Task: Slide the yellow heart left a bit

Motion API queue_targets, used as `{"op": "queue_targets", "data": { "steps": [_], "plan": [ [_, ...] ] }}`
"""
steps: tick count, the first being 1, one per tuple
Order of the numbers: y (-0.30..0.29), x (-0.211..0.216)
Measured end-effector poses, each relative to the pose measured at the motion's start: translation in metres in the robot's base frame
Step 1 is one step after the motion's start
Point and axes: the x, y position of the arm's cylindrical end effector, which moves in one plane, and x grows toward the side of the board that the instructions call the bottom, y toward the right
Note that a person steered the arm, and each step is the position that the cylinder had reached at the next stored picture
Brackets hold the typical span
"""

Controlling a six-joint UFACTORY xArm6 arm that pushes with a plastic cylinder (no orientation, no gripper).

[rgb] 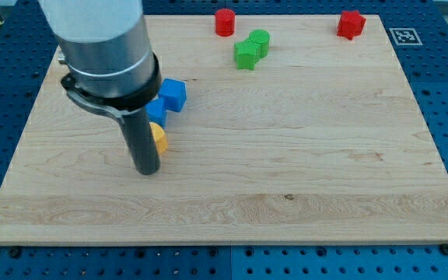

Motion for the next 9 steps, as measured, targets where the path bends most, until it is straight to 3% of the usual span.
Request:
{"op": "queue_targets", "data": {
  "steps": [4,5,9],
  "plan": [
    [-0.012,-0.038],
    [0.015,-0.038],
    [-0.026,-0.069]
  ]
}}
